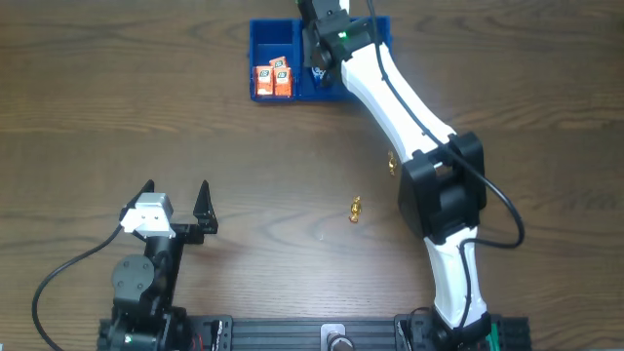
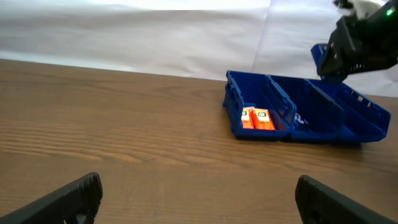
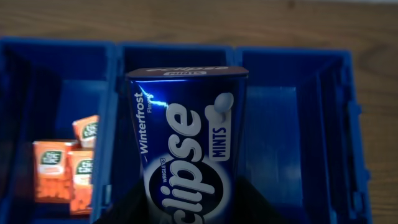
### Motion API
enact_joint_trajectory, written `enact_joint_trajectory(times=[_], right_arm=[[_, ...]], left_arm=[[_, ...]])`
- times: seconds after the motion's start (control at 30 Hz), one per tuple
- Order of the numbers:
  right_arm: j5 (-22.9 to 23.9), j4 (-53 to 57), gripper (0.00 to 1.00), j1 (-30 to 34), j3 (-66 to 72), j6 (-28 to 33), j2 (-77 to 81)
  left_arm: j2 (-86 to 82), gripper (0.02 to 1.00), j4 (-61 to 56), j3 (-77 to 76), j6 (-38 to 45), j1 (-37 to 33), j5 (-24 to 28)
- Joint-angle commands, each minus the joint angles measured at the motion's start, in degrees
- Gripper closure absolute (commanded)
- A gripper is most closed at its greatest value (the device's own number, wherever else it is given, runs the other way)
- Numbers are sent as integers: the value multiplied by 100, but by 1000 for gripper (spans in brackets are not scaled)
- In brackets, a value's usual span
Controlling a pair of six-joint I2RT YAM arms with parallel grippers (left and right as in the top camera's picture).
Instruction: Sort Candies Into Trays
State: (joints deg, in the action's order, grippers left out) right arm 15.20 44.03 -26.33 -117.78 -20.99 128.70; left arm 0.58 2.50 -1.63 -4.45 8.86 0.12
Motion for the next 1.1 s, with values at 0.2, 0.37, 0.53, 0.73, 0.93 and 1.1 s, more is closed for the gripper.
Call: enact_joint_trajectory(times=[0.2,0.37,0.53,0.73,0.93,1.1], right_arm=[[-170,-17,967,9,-236,28,243],[-249,-33,965,4,-229,24,323],[-391,-22,737,4,-229,26,323],[-634,7,224,-22,-232,28,229],[-627,431,126,-22,-232,33,-535],[-186,1910,14,-96,-229,44,-1589]], left_arm=[[-33,20,195,136,20,26,-66],[-33,23,195,136,20,26,-66],[-33,20,195,136,20,26,-66],[-33,20,195,136,20,26,-66],[-33,20,195,136,20,26,-66],[-33,20,195,136,20,26,-66]])
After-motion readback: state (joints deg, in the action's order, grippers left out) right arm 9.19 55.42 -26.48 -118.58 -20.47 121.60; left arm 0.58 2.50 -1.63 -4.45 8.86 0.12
